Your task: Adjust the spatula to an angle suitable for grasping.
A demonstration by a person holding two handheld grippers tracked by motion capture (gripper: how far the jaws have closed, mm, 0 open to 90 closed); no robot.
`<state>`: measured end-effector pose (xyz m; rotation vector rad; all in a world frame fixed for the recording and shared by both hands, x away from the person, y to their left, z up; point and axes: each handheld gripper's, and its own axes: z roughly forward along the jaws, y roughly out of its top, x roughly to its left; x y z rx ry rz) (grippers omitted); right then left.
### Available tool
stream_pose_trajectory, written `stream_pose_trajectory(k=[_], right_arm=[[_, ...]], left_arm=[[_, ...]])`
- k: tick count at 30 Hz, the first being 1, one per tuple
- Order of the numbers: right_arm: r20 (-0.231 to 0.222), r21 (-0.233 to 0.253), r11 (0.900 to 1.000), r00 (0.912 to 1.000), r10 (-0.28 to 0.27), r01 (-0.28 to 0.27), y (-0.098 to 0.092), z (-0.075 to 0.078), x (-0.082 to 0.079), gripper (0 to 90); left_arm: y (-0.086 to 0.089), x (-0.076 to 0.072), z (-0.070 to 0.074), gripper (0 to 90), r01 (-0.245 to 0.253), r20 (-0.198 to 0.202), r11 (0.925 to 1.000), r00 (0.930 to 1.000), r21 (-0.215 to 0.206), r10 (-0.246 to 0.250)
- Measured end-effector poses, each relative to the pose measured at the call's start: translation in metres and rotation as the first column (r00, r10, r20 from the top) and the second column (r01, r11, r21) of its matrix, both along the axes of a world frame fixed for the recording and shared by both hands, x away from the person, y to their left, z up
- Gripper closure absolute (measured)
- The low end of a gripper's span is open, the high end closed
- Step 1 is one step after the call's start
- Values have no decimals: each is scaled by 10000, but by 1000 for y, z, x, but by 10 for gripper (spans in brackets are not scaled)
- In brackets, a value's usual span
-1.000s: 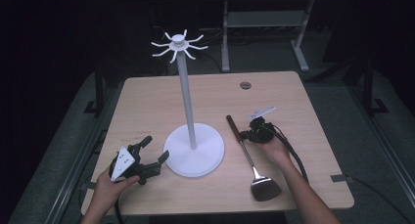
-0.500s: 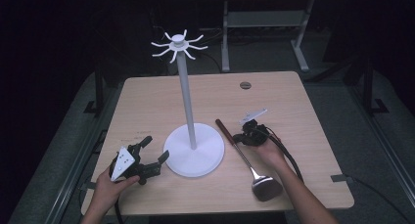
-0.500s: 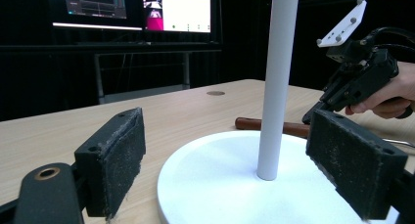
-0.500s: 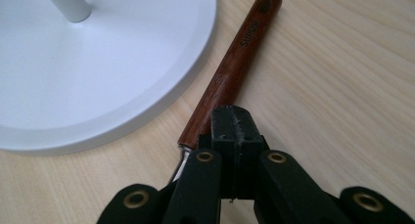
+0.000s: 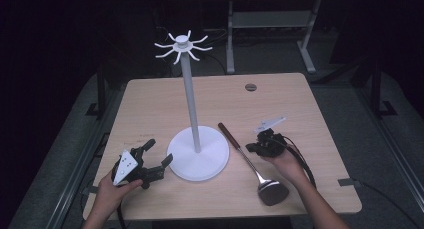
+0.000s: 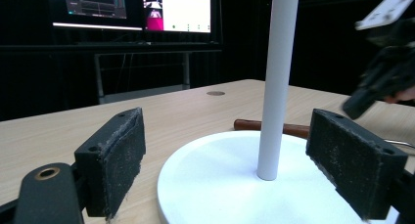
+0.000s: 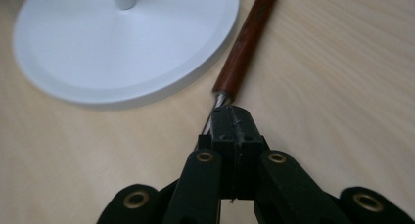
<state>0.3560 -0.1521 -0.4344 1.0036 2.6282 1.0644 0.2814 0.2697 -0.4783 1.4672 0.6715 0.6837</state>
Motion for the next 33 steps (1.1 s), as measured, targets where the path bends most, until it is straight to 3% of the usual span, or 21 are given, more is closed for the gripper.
stream_pose_trajectory(k=[8,12,20,33], right_arm=[[-279,1,9994,9990,352,-353,-6,4,-40,896],[-390,-402,9972,9973,617,-632,0,-2,-52,896],[-865,-736,9935,9930,806,-871,7,-12,-51,896],[-944,-995,9935,9945,452,-546,-3,-15,-46,896]], left_arm=[[0,0,0,140,-23,-31,10000,10000,-35,23],[0,0,0,140,-25,-36,10000,10000,14,25],[-1,-1,0,140,-3,-52,9999,10000,-112,2],[0,-1,0,140,3,-44,10000,10000,6,-3]])
